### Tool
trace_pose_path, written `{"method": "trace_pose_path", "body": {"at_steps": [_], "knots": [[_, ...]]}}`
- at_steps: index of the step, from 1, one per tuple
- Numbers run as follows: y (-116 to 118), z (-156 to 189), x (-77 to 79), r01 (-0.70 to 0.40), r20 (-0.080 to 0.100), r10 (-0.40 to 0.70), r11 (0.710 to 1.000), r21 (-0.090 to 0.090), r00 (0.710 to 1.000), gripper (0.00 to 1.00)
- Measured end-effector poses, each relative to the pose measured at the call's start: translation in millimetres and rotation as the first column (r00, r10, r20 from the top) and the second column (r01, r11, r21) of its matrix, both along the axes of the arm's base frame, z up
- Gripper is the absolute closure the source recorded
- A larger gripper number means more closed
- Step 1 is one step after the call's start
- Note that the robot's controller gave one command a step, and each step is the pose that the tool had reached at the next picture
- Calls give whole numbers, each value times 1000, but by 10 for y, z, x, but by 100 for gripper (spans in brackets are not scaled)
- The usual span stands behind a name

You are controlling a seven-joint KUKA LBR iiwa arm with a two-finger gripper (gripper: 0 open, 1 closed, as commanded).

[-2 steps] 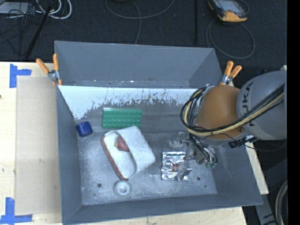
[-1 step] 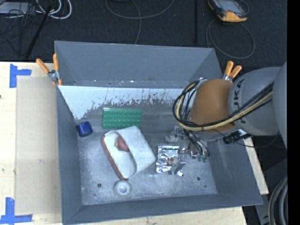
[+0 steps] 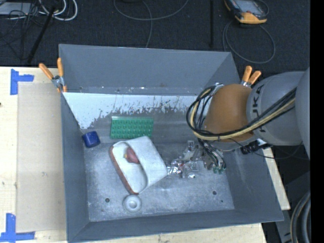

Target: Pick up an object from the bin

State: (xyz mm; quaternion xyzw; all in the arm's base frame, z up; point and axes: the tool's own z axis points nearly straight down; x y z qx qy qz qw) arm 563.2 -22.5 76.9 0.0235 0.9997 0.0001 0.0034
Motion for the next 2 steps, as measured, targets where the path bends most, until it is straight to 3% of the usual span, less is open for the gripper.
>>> {"method": "trace_pose_path", "body": {"at_steps": [1,2], "knots": [[-3,465,15,0,-2,0,1000,0,1000,100],[-5,1185,29,0,0,0,1000,0,1000,100]]}}
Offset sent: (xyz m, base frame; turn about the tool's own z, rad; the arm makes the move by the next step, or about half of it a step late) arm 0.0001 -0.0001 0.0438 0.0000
